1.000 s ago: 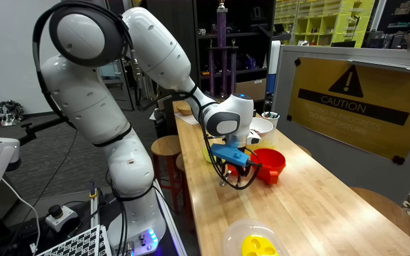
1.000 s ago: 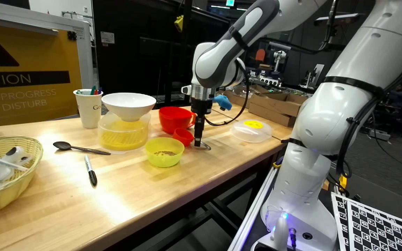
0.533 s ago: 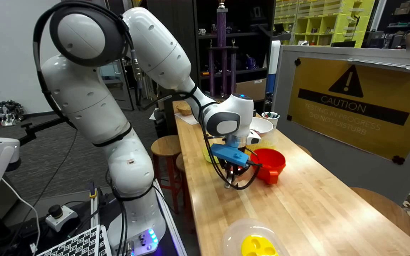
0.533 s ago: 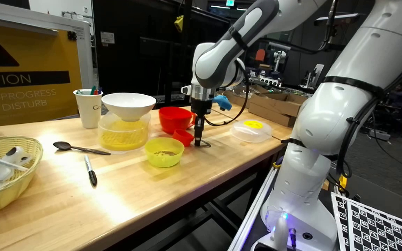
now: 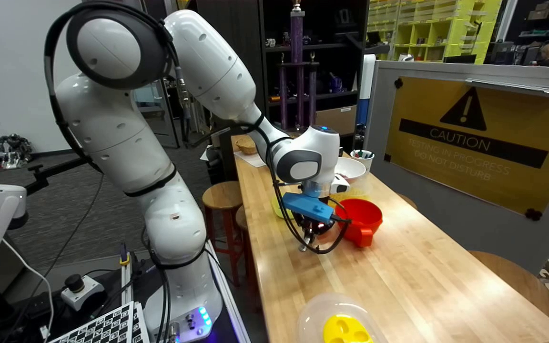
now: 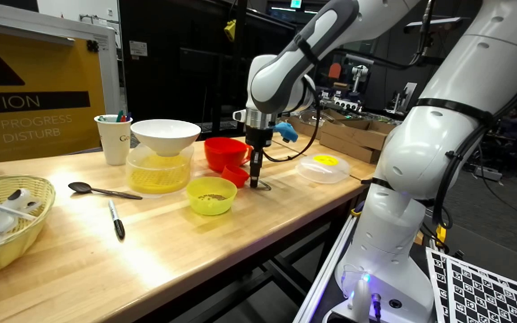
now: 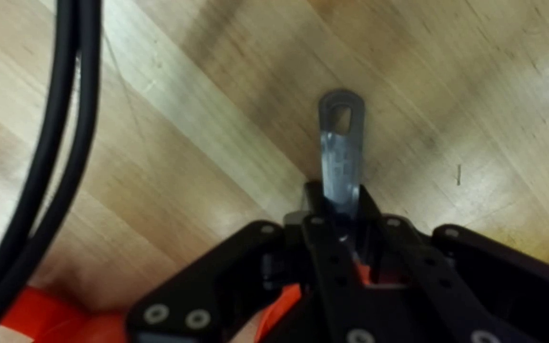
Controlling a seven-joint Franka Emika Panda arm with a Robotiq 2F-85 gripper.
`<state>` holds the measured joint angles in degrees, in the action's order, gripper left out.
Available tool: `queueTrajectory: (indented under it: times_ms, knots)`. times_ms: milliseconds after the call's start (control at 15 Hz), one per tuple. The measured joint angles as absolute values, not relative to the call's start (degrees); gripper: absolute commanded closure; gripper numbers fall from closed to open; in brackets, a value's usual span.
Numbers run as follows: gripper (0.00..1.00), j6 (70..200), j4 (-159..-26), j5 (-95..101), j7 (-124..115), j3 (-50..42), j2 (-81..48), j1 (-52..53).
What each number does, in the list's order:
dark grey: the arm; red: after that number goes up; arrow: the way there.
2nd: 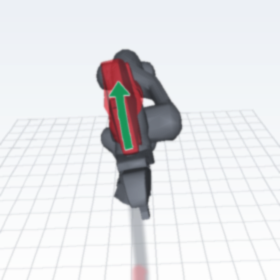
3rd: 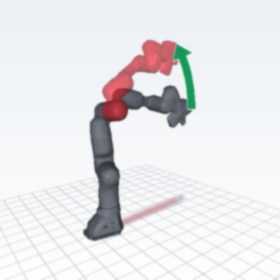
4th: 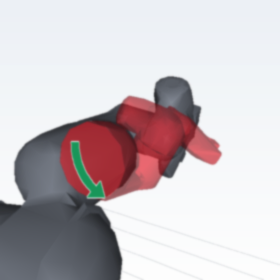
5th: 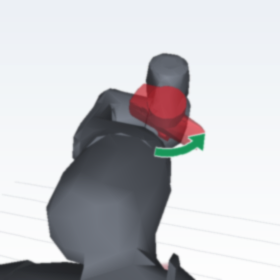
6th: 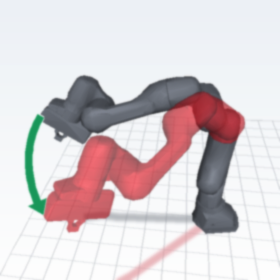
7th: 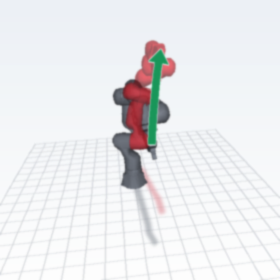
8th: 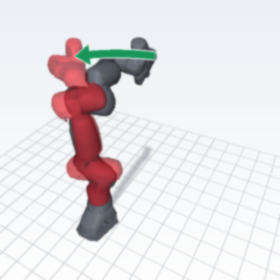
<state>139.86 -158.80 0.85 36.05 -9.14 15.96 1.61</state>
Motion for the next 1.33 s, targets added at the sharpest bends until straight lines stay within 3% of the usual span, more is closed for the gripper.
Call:
queueTrajectory:
  times_ms: [733,1333]
  knots:
    - [0.96,139.85,-158.74,1.11,36.73,-9.63,19.36,0.28]
    - [0.96,130.82,-158.75,4.48,37.96,-10.91,30.32,-2.34]
